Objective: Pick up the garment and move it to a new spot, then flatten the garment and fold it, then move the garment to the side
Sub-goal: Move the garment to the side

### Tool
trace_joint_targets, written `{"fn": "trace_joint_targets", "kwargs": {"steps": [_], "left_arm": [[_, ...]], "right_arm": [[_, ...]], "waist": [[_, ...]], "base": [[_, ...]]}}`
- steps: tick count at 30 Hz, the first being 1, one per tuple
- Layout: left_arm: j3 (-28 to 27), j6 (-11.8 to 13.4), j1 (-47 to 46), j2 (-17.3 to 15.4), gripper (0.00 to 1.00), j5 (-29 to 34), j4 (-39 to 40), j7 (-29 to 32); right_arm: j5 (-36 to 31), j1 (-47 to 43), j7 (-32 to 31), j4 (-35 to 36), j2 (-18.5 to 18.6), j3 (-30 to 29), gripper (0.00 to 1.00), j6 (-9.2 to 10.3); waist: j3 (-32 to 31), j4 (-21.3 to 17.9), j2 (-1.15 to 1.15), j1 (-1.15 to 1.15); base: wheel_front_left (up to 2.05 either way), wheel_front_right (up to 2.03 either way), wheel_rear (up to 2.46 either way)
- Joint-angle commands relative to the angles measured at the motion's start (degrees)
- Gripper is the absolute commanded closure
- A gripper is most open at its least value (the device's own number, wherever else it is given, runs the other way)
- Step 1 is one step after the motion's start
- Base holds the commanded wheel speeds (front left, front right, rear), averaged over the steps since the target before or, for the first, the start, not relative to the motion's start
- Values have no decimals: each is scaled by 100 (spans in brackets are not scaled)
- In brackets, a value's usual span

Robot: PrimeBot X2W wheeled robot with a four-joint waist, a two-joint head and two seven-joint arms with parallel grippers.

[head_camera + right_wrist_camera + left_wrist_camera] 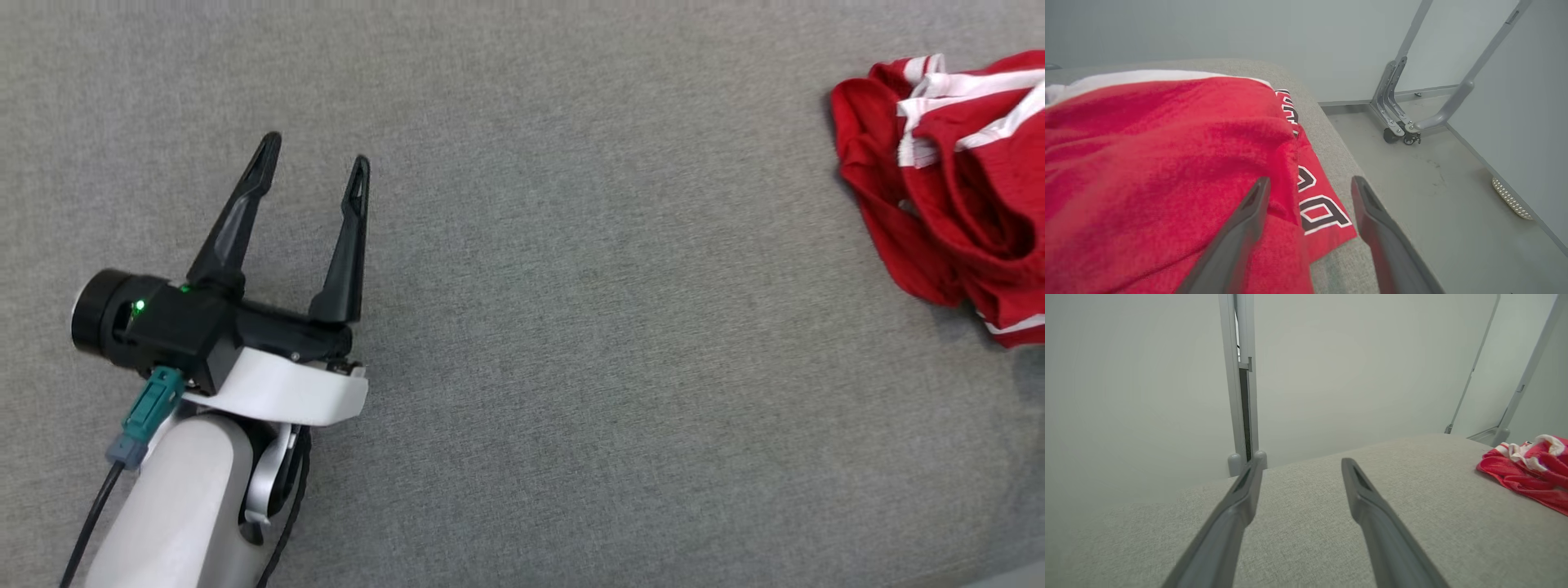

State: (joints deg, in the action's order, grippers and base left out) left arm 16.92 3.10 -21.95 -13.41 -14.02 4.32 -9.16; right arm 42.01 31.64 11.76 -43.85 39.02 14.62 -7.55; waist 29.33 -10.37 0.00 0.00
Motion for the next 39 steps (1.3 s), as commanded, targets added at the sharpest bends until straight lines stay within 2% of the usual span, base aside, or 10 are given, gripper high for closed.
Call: {"fn": "trace_joint_targets", "kwargs": {"steps": [1, 7, 12, 13, 17, 27, 34, 39], "left_arm": [[-76, 69, 160, -24, 0, -85, -50, -54], [-258, 214, 605, 2, 0, -285, -152, -176], [-358, 323, 919, 25, 0, -414, -107, -228], [-358, 323, 919, 25, 0, -414, -107, -228], [-429, 421, 1143, 36, 0, -506, -119, -236], [-622, 675, 1731, 71, 0, -670, -222, -247], [-696, 694, 2249, -15, 0, -826, -260, -217], [-660, 651, 2522, -92, 0, -880, -283, -165]], "right_arm": [[-50, -139, 197, -51, -52, -92, 0, 13], [-343, -635, 350, 544, -302, -504, 0, 13], [-906, -1265, 341, 1618, -765, -956, 0, 12], [-906, -1265, 341, 1618, -765, -956, 0, 12], [-1323, -1750, 339, 2405, -1250, -1144, 0, 12], [-2125, -2639, -374, 4048, -2287, -1189, 0, 12], [-2401, -3170, -903, 4633, -2667, -1257, 0, 12], [-2544, -3537, -1140, 4818, -2780, -1357, 0, 12]], "waist": [[-251, -82, 0, 0], [-796, -116, 0, 0], [-1167, -74, 0, 0], [-1167, -74, 0, 0], [-1456, 66, 0, 0], [-2083, 661, 0, 0], [-2525, 1080, 0, 0], [-2824, 1160, 0, 0]], "base": [[0, 0, 0], [0, 0, 0], [0, 0, 0], [0, 0, 0], [0, 0, 0], [0, 0, 0], [0, 0, 0], [0, 0, 0]]}}
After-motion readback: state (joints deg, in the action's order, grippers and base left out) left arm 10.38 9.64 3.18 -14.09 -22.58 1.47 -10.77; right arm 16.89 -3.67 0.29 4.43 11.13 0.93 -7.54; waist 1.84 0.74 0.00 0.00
